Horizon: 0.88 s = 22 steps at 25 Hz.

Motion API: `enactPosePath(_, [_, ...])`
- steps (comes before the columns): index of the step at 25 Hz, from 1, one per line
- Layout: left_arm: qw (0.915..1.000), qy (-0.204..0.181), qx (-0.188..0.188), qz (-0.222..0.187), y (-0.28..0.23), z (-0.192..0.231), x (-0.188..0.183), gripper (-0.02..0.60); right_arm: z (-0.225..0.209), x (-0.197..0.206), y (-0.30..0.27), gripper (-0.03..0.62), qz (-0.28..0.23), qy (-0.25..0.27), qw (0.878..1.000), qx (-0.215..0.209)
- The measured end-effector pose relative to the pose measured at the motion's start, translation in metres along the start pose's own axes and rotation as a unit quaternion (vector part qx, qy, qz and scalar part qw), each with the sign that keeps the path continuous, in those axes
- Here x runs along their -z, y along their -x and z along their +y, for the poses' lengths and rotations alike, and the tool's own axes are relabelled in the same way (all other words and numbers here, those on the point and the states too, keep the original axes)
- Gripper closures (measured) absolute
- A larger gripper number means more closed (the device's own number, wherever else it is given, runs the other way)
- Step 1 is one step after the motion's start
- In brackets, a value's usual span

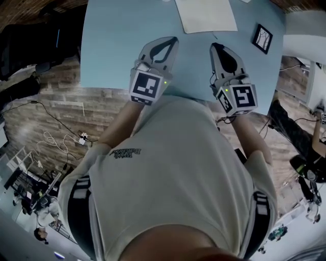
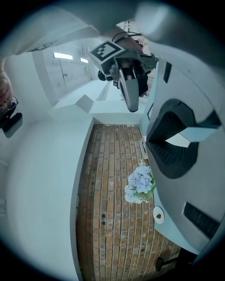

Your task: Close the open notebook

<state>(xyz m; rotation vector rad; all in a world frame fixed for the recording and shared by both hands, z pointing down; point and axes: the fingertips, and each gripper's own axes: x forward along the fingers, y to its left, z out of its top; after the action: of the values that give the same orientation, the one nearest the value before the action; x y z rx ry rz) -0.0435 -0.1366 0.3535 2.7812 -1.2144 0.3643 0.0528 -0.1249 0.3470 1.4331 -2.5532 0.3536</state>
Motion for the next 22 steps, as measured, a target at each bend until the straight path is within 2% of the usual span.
enactPosePath(5, [0.9996,0.015,-0.007,0.024,-0.023,0.016,0.018,0.569,-0.016,0.015,-0.030,0.582,0.025,0.005,1.000,-0.011])
enactPosePath(7, [0.9988,0.026,-0.003,0.040,-0.034,0.021,0.027,0.569,-0.023,0.021,-0.043,0.536,0.041,0.005,0.999,-0.020])
enactPosePath(11, [0.9966,0.038,0.004,0.073,-0.059,0.035,0.052,0.569,-0.035,0.042,-0.075,0.534,0.072,0.011,0.997,-0.029])
enactPosePath(13, [0.9954,0.042,0.006,0.086,-0.070,0.040,0.065,0.569,-0.040,0.055,-0.090,0.494,0.089,0.012,0.995,-0.035])
enactPosePath(15, [0.9936,0.052,0.009,0.100,-0.079,0.044,0.079,0.569,-0.042,0.069,-0.105,0.494,0.105,0.014,0.993,-0.044])
enactPosePath(17, [0.9916,0.059,0.012,0.114,-0.090,0.047,0.093,0.569,-0.045,0.082,-0.118,0.494,0.119,0.026,0.991,-0.053])
enactPosePath(19, [0.9896,0.065,0.015,0.127,-0.101,0.049,0.107,0.569,-0.047,0.097,-0.129,0.454,0.134,0.048,0.988,-0.061])
enactPosePath(22, [0.9855,0.077,0.023,0.149,-0.109,0.054,0.132,0.569,-0.043,0.125,-0.145,0.454,0.157,0.070,0.983,-0.071])
